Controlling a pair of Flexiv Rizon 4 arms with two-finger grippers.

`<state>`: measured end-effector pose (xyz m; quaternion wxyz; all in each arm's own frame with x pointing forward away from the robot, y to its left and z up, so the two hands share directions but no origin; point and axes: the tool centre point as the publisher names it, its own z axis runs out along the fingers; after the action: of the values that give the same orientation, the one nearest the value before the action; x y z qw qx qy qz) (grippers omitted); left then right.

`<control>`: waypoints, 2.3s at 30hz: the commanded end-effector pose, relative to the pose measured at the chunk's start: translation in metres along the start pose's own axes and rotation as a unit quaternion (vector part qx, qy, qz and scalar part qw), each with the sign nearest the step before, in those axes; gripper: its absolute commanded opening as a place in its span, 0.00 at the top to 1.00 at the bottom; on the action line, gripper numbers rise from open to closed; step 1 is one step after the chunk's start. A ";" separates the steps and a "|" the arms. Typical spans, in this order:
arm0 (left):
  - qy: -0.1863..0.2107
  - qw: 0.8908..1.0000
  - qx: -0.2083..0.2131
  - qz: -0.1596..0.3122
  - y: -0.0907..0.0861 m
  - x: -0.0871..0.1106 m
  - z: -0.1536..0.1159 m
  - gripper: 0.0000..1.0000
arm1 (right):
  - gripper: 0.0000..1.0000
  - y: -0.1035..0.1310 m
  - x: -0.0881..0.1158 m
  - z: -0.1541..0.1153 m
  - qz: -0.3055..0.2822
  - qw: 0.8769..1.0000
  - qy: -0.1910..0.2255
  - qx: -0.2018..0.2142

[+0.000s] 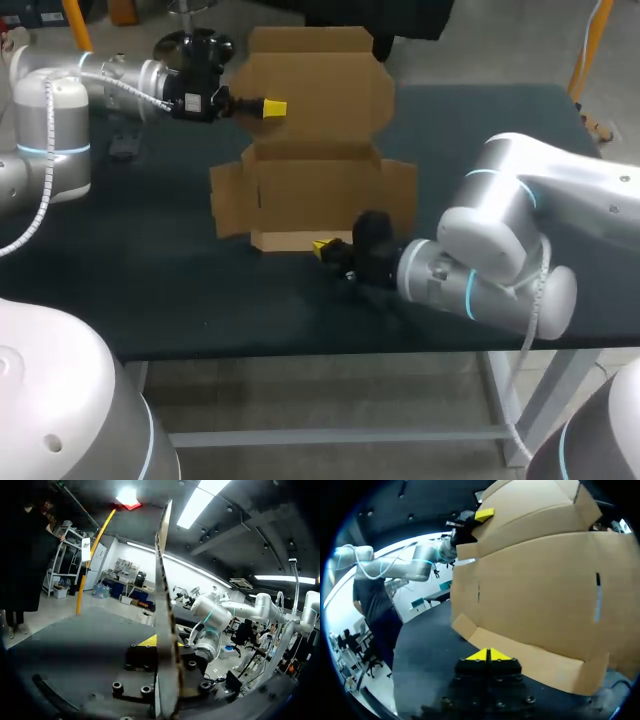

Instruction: Assemble the packaging by folding the flat box into shape, placing the metal phone stand inside, and closing the box properly

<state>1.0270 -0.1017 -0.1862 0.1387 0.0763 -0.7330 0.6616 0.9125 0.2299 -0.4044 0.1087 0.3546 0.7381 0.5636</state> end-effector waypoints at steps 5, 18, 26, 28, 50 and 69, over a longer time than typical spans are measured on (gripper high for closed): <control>0.004 1.000 -0.001 0.000 0.001 -0.002 -0.001 1.00 | 1.00 -0.003 0.000 0.012 -0.001 0.994 -0.105 0.004; 0.004 1.000 -0.001 0.000 0.001 -0.002 -0.001 1.00 | 1.00 -0.003 -0.005 0.022 -0.010 0.992 -0.125 0.004; 0.004 1.000 -0.001 0.000 0.001 -0.002 -0.001 1.00 | 1.00 -0.005 -0.008 0.027 -0.013 0.990 -0.142 0.009; 0.004 1.000 -0.001 0.000 0.001 -0.002 -0.001 1.00 | 1.00 -0.005 -0.007 0.028 -0.017 0.989 -0.150 0.010; 0.004 1.000 -0.001 0.000 0.001 -0.002 -0.001 1.00 | 1.00 -0.004 -0.009 0.032 -0.032 0.980 -0.197 0.012; 0.010 1.000 -0.001 0.001 0.005 0.000 -0.003 1.00 | 1.00 -0.008 -0.012 0.035 -0.038 0.972 -0.231 0.014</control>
<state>1.0236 -0.1003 -0.1888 0.1413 0.0724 -0.7327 0.6617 0.9385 0.2433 -0.4239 0.1302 0.3415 0.7606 0.5366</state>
